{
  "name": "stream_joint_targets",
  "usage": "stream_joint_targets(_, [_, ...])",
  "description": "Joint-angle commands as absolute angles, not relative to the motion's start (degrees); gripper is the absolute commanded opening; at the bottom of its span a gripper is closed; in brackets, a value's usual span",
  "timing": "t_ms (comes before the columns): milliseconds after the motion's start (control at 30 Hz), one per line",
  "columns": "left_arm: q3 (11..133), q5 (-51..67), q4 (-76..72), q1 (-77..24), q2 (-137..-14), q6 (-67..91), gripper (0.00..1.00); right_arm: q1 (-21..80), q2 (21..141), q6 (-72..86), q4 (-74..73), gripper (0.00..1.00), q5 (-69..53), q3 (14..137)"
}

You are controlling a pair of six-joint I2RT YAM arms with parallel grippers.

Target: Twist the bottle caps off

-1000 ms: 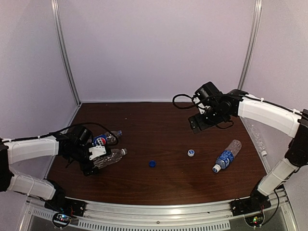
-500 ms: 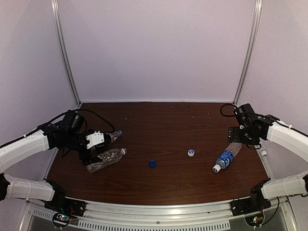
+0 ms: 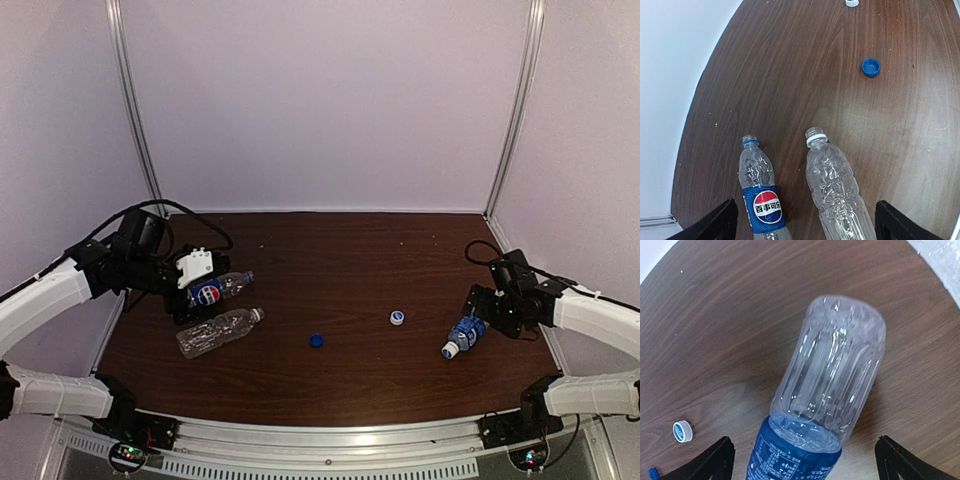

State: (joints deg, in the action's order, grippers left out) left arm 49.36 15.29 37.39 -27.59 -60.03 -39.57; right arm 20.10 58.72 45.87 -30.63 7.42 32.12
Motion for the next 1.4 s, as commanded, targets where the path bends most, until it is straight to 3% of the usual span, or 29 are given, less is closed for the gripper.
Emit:
stream_joint_targets(0, [48.8, 16.8, 36.0, -27.9, -59.8, -39.8, 0.97, 20.1, 61.6, 49.1, -23.1, 1.00, 0.3, 27.5])
stream_joint_targets(200, [50.3, 16.3, 35.9, -27.9, -60.0, -39.3, 0.97, 21.3, 65.8, 47.5, -22.3, 0.97, 1.5, 29.5])
stream_joint_targets(567, [52.7, 17.1, 36.0, -27.9, -59.4, -39.7, 0.97, 21.3, 61.4, 43.3, -20.0, 0.59, -2.1, 29.3])
stream_joint_targets(700, [55.9, 17.4, 36.0, -27.9, -59.8, -40.8, 0.97, 21.3, 60.6, 39.0, -23.0, 0.57, -3.8, 33.9])
stream_joint_targets(833, [60.2, 15.6, 36.7, -29.8, -61.1, -44.7, 0.97, 21.3, 62.0, 33.5, -24.7, 0.56, -13.4, 42.4])
stream_joint_targets(1000, [69.7, 2.2, 35.7, -39.8, -66.6, -55.7, 0.97, 24.1, 67.2, 30.6, -26.5, 0.53, -26.5, 56.4])
stream_joint_targets(1200, [70.7, -14.4, 21.4, -54.6, -71.4, -70.5, 0.98, 33.8, 76.7, 33.1, -24.8, 0.53, -35.6, 70.2])
stream_joint_targets(1367, [60.4, -21.6, -8.4, -62.3, -70.4, -93.6, 0.98, 40.8, 86.3, 31.6, -31.8, 0.52, -37.1, 84.8])
